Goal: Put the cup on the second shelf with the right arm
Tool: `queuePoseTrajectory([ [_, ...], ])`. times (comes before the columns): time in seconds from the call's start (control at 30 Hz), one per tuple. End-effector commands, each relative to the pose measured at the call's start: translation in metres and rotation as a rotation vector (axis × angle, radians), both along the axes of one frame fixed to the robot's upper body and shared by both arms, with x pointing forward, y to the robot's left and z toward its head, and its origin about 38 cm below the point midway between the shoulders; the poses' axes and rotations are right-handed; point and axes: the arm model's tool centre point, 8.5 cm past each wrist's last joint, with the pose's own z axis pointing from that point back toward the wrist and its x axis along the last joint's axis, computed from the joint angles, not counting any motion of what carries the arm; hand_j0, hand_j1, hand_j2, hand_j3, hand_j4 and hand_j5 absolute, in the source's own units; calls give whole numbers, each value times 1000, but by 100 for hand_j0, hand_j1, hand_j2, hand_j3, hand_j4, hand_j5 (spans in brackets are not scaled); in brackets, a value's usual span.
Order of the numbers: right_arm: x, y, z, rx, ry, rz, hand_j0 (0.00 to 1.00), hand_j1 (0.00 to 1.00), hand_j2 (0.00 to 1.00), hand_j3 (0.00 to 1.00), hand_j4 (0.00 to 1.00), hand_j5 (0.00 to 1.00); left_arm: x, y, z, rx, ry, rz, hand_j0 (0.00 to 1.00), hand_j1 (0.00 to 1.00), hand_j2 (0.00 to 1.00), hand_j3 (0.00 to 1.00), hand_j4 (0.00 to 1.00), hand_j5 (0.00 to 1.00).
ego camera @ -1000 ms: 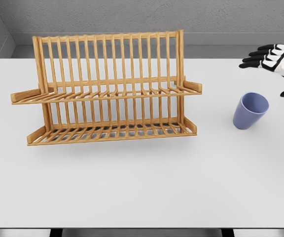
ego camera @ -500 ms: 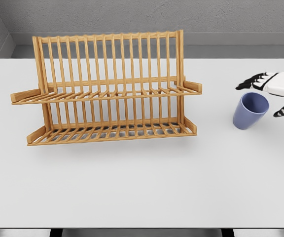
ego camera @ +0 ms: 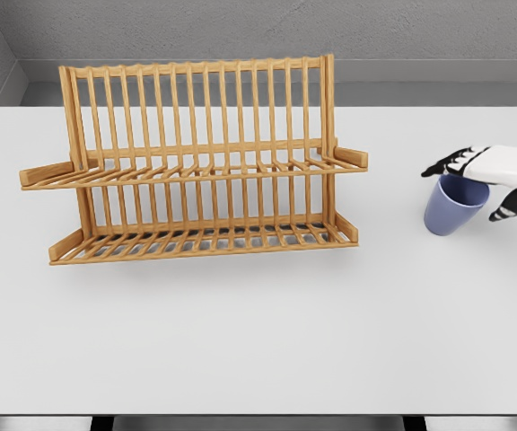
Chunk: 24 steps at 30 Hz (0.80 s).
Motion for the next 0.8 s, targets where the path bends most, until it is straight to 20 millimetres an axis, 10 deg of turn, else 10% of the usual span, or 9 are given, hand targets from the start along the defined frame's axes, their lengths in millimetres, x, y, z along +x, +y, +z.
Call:
queuePoseTrajectory([
  [0.0,1,0,-4,-1,11,-5,100,100,100,100,100,100,0,0,0,0,0,0,100,100,100,100,100,100],
  [0.43,7,8,-2,15,0,8,100,100,100,100,100,100,0,0,0,0,0,0,100,100,100,100,100,100],
  [0.53,6,9,-4,12,7,10,75,75,75,75,75,75,0,0,0,0,-1,0,100,100,100,100,100,100],
  [0.77,5,11,-6,10,12,16,67,67,67,67,67,67,0,0,0,0,0,0,100,100,100,100,100,100],
])
